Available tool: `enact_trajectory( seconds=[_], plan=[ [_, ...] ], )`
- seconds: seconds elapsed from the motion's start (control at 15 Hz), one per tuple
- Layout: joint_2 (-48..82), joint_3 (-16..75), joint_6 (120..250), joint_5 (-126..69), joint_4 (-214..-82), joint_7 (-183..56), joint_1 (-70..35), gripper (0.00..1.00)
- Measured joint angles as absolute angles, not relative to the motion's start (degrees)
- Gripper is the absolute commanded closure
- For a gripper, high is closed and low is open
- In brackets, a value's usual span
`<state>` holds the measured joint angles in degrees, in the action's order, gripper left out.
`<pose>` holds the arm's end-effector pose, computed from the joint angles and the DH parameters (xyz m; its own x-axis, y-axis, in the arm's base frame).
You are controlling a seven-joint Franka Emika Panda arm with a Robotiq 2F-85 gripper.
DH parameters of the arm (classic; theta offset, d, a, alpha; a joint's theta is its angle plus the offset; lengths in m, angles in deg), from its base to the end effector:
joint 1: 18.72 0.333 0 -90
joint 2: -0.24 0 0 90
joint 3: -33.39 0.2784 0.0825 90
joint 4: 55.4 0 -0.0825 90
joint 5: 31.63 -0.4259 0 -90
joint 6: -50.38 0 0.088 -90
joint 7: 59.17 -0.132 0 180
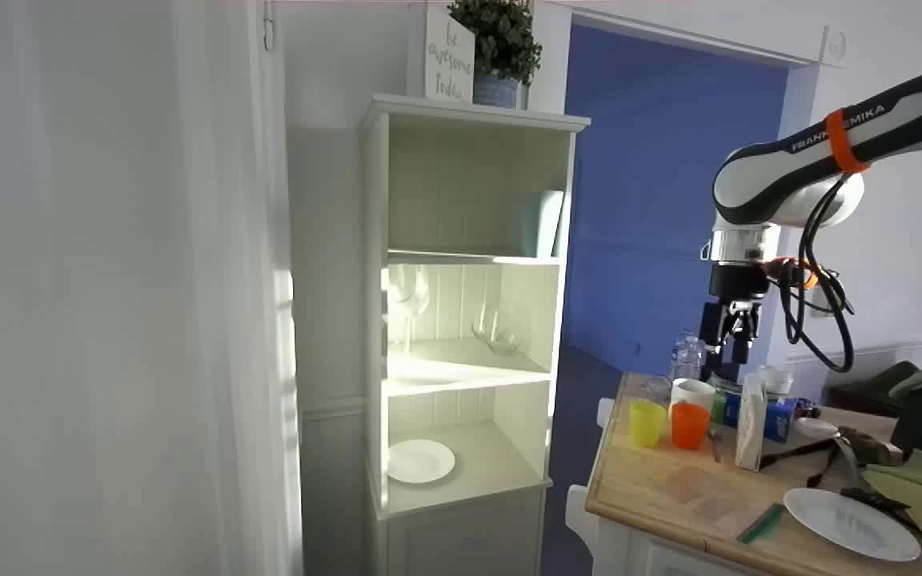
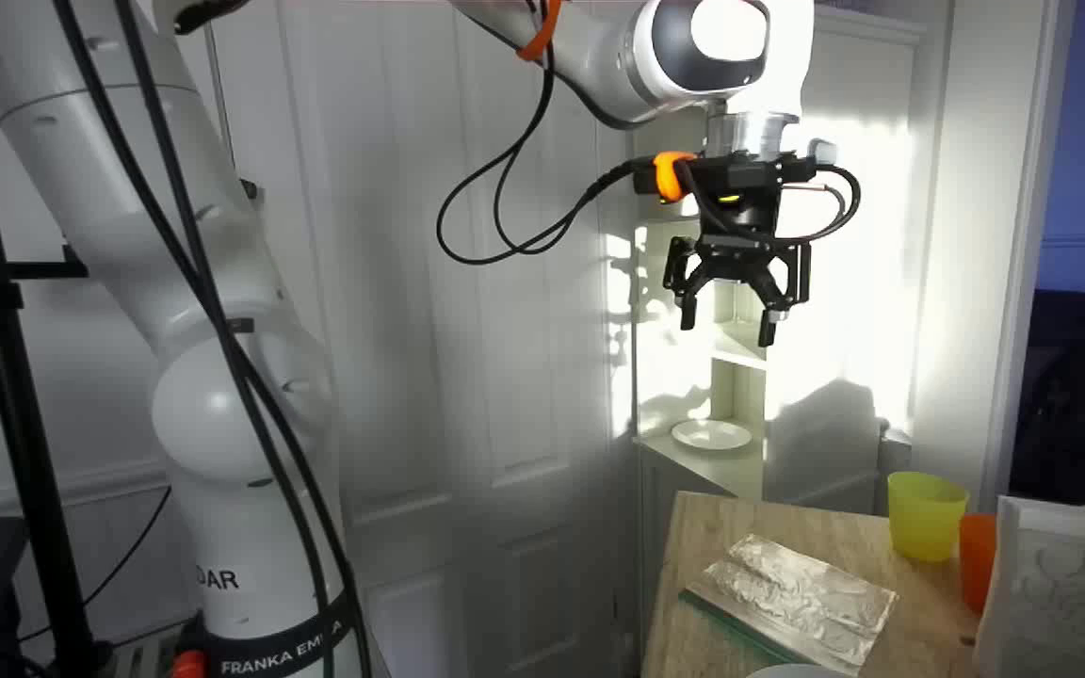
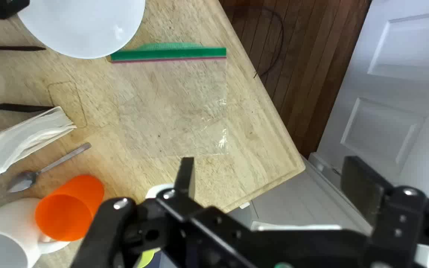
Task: Put the white cup on the white plate
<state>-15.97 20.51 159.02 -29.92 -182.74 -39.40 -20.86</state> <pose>0.4930 -0.1355 0.4073 0.9940 0.1040 -0.0350 0.1022 -0.9935 -0.0492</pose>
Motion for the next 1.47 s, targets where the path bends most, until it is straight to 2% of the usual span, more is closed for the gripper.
enact_trajectory(
  seconds=[0.73, 1.0, 1.47],
  plan=[
    [-14.4, 21.2, 160.8, -30.6, -181.6, -40.9, -21.0, 0.00],
    [-6.8, 22.1, 164.4, -31.5, -174.6, -46.4, -21.0, 0.00],
    [14.0, 22.0, 167.0, -32.9, -157.6, -57.7, -25.8, 0.00]
  ],
)
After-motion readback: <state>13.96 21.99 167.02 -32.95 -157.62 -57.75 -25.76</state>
